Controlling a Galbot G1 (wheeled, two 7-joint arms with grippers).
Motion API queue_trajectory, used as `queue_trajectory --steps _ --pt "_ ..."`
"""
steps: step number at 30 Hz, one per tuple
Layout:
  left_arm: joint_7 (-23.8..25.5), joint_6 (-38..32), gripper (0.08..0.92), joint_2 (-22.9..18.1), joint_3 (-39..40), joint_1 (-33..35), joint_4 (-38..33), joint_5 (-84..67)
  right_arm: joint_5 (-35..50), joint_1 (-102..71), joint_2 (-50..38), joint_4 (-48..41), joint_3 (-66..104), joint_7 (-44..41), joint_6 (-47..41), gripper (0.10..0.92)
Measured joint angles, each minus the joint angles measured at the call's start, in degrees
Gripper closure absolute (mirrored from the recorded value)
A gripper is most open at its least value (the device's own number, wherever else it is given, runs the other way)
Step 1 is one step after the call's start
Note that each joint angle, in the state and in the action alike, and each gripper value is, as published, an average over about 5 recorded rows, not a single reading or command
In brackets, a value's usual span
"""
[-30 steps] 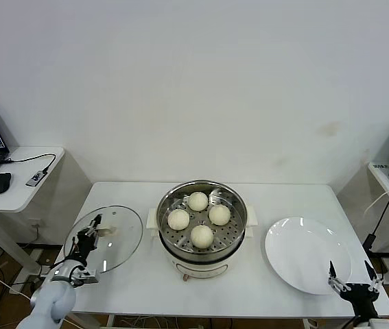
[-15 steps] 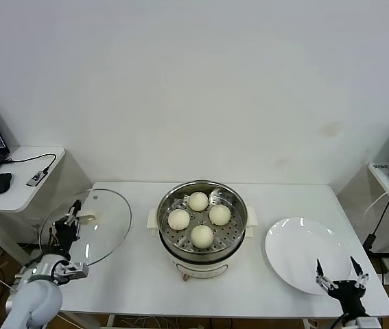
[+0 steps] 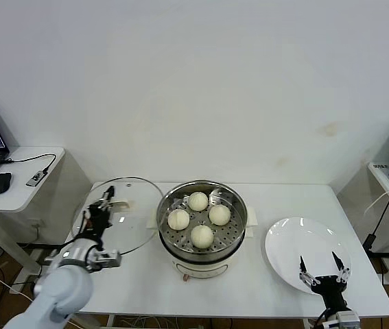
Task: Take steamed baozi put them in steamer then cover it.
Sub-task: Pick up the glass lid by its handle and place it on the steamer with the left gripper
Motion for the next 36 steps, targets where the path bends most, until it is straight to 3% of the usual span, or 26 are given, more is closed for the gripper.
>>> queue_trajectory --steps 15,25,36 --pt "8.7 7.57 0.846 -11.7 15.82 -11.69 2.58 12.07 -3.86 1.0 0.4 -1.21 -1.36 1.35 -0.78 0.203" --pt "11.47 8.79 0.846 -20.03 20.35 -15.66 6.45 19.29 -5.08 0.33 0.58 -1.5 -1.17 1.42 -0.78 0.203" --pt "12.66 8.87 0.846 -25.55 22.66 -17.09 10.64 23.82 -5.6 0.33 0.44 -2.18 -1.15 1.45 -0.75 0.203"
